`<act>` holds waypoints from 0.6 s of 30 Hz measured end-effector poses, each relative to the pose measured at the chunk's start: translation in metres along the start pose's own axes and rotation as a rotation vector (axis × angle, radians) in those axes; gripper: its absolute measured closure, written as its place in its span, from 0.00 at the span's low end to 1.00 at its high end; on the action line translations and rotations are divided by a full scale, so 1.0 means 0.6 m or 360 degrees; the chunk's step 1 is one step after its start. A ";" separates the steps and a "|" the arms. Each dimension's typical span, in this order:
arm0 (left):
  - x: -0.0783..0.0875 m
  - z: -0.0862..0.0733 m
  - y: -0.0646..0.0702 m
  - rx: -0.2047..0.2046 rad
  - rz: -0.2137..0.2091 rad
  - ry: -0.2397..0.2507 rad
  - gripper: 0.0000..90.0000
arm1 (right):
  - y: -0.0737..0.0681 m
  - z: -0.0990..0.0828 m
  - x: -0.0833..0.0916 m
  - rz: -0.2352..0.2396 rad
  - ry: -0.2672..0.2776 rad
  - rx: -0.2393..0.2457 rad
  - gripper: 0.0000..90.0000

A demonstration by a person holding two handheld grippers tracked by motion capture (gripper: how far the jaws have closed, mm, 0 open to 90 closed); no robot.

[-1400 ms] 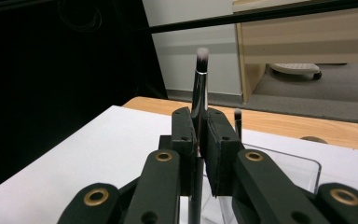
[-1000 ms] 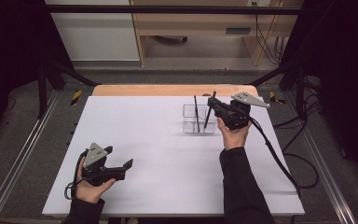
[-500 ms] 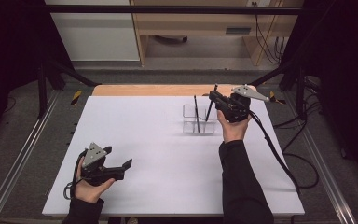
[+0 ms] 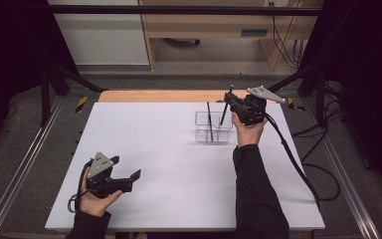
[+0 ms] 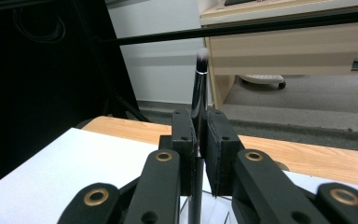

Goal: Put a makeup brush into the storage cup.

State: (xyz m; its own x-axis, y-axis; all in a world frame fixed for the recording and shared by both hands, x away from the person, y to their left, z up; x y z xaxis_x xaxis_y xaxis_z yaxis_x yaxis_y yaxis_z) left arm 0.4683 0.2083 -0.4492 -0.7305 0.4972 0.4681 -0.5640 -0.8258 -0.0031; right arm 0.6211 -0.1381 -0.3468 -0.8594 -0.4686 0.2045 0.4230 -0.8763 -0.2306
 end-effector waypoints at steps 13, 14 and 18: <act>0.001 0.000 -0.001 -0.0003 -0.0002 0.0002 0.11 | 0.006 -0.003 -0.022 -0.0023 -0.0009 0.0008 0.93; 0.000 0.000 0.000 -0.0004 -0.0002 0.0002 0.11 | 0.007 -0.004 -0.024 -0.0026 -0.0013 0.0008 0.93; 0.000 0.000 -0.001 -0.0005 -0.0002 -0.0001 0.11 | 0.007 -0.007 -0.033 -0.0031 -0.0016 0.0008 0.93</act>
Point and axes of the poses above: each handheld gripper's, and its own axes: x roughly backward along the jaws, z roughly out of its top, y roughly to its right, the point moved 7 cm from there along -x, roughly forward along the jaws, and after that the axes turned 2 degrees about -x, right-handed, at the moved point
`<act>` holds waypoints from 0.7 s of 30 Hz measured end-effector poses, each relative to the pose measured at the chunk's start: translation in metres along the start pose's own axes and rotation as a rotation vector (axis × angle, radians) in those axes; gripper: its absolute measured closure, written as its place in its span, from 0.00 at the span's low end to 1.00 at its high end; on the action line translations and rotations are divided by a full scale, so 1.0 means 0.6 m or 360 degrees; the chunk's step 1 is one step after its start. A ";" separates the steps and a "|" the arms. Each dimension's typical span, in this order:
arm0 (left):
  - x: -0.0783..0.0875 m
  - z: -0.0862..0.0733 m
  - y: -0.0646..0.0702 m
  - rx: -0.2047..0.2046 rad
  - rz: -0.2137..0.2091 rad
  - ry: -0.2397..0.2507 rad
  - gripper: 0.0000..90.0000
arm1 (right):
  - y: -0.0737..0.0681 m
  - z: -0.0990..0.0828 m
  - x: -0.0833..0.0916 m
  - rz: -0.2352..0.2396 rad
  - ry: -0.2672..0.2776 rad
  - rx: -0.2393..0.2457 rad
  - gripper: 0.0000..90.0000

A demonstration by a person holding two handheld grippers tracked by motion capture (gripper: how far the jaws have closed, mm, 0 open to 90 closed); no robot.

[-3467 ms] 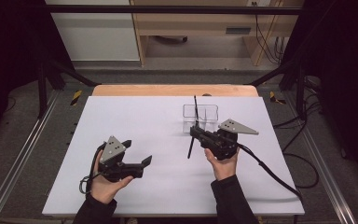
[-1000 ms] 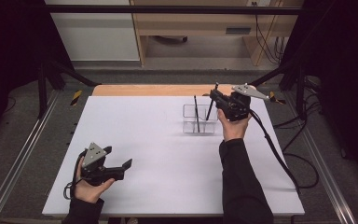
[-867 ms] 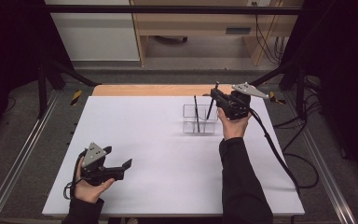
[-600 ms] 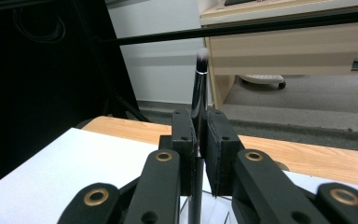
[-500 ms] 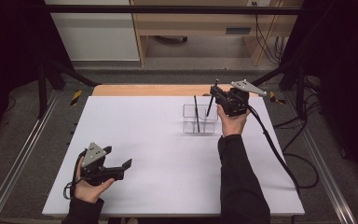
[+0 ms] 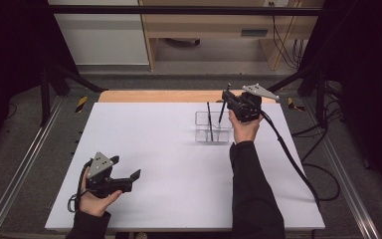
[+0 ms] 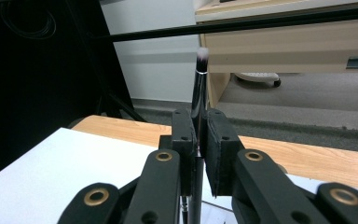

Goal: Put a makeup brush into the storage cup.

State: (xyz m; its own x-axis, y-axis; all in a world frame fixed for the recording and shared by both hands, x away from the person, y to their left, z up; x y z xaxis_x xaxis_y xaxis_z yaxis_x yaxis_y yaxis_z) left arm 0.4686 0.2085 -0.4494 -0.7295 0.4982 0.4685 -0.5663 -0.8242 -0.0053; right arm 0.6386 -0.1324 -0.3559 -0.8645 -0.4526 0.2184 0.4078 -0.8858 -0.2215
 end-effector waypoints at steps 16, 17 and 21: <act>0.001 0.001 0.000 -0.0002 -0.0002 0.0002 0.11 | -0.003 -0.015 -0.027 -0.0004 -0.0024 -0.0004 0.93; 0.001 0.001 0.000 -0.0002 -0.0001 0.0002 0.11 | -0.003 -0.016 -0.028 -0.0003 -0.0026 -0.0007 0.93; 0.001 0.000 0.000 -0.0002 -0.0002 0.0002 0.11 | -0.004 -0.022 -0.034 -0.0006 -0.0039 -0.0003 0.93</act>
Point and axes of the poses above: each handheld gripper's, and its own axes: x roughly backward along the jaws, z roughly out of its top, y roughly to its right, the point moved 7 cm from there along -x, roughly forward along the jaws, and after that the axes turned 2 degrees about -x, right-handed, at the moved point
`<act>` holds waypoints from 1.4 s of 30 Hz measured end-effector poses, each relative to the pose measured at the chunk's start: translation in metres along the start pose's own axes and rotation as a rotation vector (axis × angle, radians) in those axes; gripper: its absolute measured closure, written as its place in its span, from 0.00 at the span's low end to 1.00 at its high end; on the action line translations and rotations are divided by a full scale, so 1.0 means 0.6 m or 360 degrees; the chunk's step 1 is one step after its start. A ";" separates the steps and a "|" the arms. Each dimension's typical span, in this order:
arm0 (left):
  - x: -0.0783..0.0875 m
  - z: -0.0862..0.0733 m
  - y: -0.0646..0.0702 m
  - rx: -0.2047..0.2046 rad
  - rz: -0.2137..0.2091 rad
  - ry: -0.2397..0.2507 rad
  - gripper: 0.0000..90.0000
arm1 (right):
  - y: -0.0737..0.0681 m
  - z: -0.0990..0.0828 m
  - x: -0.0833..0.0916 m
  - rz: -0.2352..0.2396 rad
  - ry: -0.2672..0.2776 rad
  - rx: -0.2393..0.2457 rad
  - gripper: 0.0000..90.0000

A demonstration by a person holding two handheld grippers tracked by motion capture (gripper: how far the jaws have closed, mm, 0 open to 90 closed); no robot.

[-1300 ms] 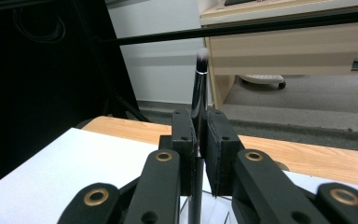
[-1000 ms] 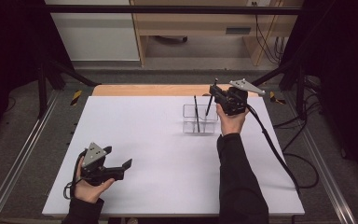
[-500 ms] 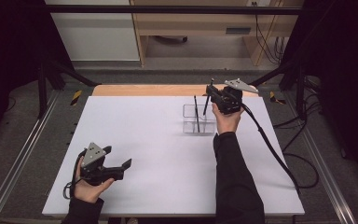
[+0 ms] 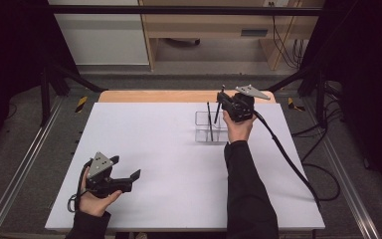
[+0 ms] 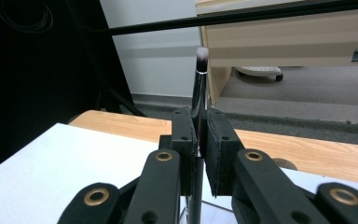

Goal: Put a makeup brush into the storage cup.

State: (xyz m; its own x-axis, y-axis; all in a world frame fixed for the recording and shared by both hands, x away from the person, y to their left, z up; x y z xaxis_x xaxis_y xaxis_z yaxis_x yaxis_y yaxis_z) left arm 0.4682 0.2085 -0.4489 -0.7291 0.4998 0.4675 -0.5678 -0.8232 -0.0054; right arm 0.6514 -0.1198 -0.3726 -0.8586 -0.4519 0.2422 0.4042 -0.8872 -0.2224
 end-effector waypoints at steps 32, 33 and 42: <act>0.002 0.000 -0.002 0.0000 0.0006 0.0003 0.11 | 0.000 -0.055 -0.028 -0.0013 -0.0105 -0.0006 0.93; 0.002 0.000 -0.002 0.0001 0.0005 0.0003 0.11 | 0.000 -0.056 -0.029 -0.0010 -0.0107 -0.0011 0.93; 0.001 0.000 -0.002 -0.0001 0.0006 0.0002 0.11 | -0.002 -0.072 -0.034 -0.0023 -0.0150 0.0009 0.93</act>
Point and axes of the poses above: each handheld gripper's, and its own axes: x roughly backward along the jaws, z roughly out of its top, y roughly to its right, the point moved 7 cm from there along -x, roughly forward along the jaws, and after that the axes turned 2 degrees about -x, right-handed, at the moved point
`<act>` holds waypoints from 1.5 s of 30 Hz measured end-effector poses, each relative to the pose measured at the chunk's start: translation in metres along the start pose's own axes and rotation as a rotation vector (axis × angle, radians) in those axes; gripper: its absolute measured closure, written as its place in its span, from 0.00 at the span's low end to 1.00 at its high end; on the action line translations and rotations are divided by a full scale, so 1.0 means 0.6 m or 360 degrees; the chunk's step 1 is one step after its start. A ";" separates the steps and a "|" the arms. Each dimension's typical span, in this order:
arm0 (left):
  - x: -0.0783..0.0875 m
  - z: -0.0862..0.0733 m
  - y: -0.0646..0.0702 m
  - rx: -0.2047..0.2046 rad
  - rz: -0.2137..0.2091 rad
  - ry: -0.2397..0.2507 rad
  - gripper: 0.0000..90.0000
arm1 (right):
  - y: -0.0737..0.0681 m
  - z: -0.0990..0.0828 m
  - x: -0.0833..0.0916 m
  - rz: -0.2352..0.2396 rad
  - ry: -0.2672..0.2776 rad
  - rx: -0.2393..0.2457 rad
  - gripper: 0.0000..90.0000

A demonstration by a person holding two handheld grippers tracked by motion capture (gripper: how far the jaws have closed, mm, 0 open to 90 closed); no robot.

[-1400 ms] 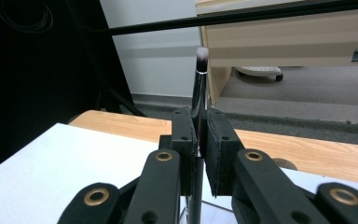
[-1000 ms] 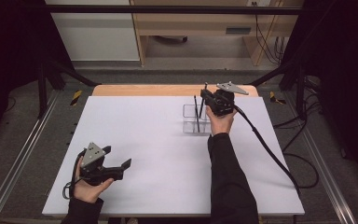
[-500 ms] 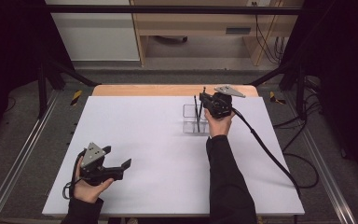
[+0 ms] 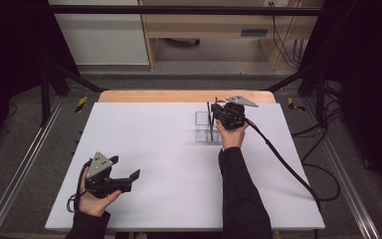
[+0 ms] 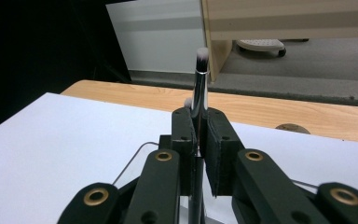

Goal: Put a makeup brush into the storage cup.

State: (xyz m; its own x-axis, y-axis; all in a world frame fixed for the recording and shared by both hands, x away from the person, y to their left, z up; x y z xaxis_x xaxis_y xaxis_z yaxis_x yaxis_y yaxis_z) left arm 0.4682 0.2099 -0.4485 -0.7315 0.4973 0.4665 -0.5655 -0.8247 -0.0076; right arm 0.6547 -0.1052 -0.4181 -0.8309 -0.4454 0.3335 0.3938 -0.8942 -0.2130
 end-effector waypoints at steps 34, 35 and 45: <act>-0.004 -0.003 0.002 -0.0001 -0.0008 -0.0016 0.11 | -0.004 -0.020 0.062 0.0040 -0.0031 0.0034 0.62; -0.005 -0.003 0.002 0.0000 -0.0008 -0.0018 0.11 | -0.006 -0.020 0.066 0.0041 -0.0029 0.0038 0.59; -0.005 -0.004 0.002 0.0013 -0.0015 -0.0014 0.11 | -0.027 -0.029 0.115 0.0098 -0.0041 0.0141 0.38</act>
State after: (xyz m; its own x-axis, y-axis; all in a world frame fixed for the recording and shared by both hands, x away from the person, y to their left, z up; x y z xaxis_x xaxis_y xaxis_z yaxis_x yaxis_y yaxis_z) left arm 0.4691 0.2080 -0.4520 -0.7229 0.5025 0.4742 -0.5689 -0.8224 0.0042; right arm 0.5843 -0.1204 -0.4075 -0.7941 -0.4995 0.3463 0.4779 -0.8651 -0.1521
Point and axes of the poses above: each handheld gripper's, and its own axes: x roughly backward along the jaws, z roughly out of its top, y roughly to its right, the point moved 7 cm from there along -x, roughly forward along the jaws, and after that the axes turned 2 degrees about -x, right-handed, at the moved point
